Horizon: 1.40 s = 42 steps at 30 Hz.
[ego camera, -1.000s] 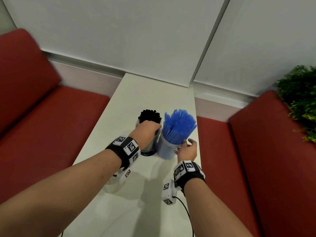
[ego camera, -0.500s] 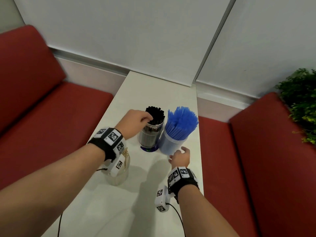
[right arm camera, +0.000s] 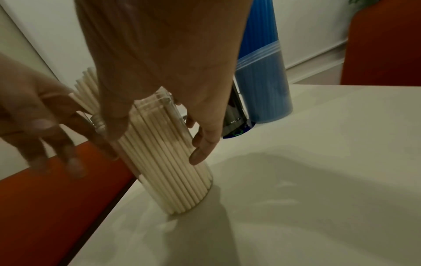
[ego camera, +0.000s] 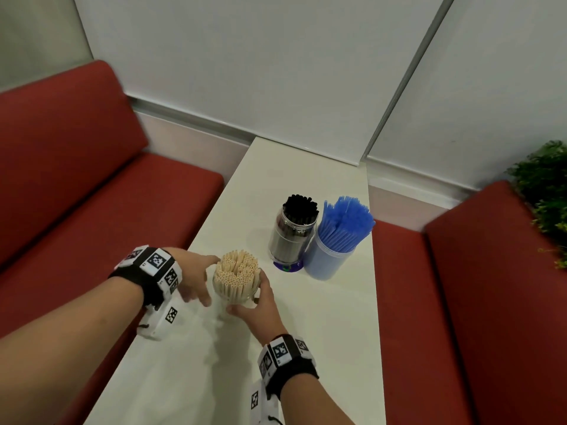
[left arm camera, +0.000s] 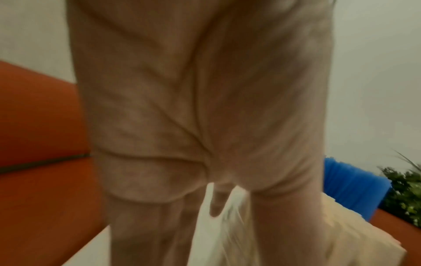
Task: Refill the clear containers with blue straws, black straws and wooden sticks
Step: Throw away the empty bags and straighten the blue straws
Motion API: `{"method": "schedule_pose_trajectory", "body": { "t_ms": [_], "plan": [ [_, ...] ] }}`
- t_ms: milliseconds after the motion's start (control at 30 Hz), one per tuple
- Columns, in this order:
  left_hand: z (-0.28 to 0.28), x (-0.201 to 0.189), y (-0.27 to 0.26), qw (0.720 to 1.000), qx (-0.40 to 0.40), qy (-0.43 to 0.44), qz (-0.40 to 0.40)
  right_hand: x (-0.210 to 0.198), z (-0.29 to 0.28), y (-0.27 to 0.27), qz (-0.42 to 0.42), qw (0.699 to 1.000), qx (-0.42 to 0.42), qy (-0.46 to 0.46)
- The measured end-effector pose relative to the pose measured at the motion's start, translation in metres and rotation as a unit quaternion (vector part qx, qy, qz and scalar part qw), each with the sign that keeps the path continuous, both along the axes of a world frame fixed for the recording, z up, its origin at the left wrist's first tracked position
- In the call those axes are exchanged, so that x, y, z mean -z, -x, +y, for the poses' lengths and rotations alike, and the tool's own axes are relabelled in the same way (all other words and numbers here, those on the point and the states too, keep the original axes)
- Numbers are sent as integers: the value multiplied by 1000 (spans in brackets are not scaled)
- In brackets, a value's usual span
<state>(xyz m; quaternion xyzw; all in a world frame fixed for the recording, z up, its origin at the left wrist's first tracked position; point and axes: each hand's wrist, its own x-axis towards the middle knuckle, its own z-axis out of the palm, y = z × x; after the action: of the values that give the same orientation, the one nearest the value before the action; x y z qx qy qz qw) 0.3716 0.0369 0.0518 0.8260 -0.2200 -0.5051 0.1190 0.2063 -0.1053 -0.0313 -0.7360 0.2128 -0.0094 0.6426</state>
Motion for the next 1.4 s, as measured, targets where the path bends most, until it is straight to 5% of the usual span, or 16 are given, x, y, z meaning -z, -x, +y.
{"method": "schedule_pose_trajectory", "body": {
  "t_ms": [133, 467, 967, 1100, 1167, 1233, 1333, 1400],
  "plan": [
    [-5, 23, 0, 985, -67, 155, -17, -2, 2, -14, -22, 999, 30, 6],
    [-50, 43, -58, 952, -89, 262, -133, -4, -33, -82, 24, 992, 115, 54],
    [-91, 55, -98, 933, -147, 259, -200, 14, -67, -122, 44, 992, 119, 6],
    [-97, 33, -68, 911, -133, 167, -353, 22, -89, -85, 62, 978, 183, -77],
    [-109, 15, -47, 865, -104, 240, -427, 20, -106, -57, 79, 967, 229, -76],
    [-132, -8, -29, 834, -67, 369, -404, 15, -125, -31, 79, 952, 291, -44],
    [-180, -35, -14, 824, -16, 460, -330, -4, -159, -7, 66, 913, 403, 18],
    [-212, -48, -11, 829, -26, 474, -294, -18, -183, -4, 30, 912, 406, 48]
  ]
}}
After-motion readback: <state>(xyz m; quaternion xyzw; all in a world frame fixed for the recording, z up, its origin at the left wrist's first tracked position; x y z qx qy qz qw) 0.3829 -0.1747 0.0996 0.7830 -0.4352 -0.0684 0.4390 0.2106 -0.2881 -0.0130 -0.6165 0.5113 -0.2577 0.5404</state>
